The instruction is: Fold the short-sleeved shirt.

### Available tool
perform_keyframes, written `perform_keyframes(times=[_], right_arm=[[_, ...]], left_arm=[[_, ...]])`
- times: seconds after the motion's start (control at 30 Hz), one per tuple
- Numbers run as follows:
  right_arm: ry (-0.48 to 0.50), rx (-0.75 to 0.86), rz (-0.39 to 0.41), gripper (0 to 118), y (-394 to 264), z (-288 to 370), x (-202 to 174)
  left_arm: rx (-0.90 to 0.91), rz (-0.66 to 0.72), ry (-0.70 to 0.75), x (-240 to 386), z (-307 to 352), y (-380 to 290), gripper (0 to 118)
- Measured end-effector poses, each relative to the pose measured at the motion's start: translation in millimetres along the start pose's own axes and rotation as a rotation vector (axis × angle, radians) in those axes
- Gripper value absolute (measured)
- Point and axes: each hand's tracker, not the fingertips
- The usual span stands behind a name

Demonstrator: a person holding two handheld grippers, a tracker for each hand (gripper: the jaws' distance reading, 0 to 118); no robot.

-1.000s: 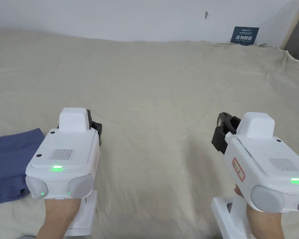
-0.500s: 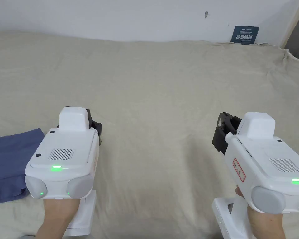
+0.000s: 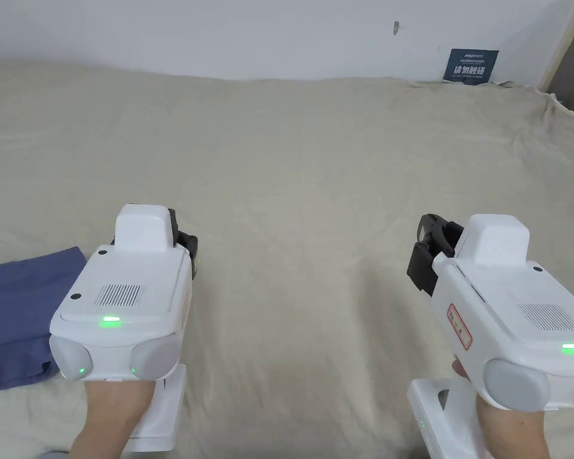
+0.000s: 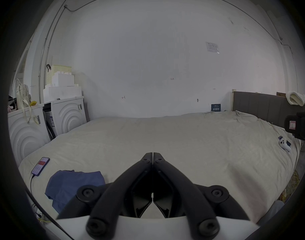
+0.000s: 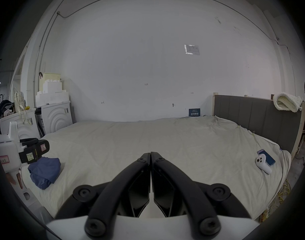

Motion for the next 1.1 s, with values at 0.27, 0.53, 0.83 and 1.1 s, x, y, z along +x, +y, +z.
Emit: perform_keyframes(times=[0.27, 0.53, 0.83, 1.1], right_arm=[[0.002, 0.011, 0.000, 0, 2.8, 0.7, -0.7], [0.007, 0.009, 0.009, 0, 0.9, -0.3, -0.6], [0.007, 0.014, 0.012, 0, -0.3, -0.5, 1.1], [0.007, 0.017, 0.010, 0, -0.8, -0.9, 2.7]], left_arm=[[0.004, -0.006, -0.002, 1.2, 0.0, 1.1, 0], [0.002, -0.004, -0.003, 2.3, 0.8, -0.4, 0], [0.000, -0.008, -0.011, 3.1, 0.8, -0.6, 0], [0.002, -0.001, -0.011, 4.2, 1.3, -0.3, 0]])
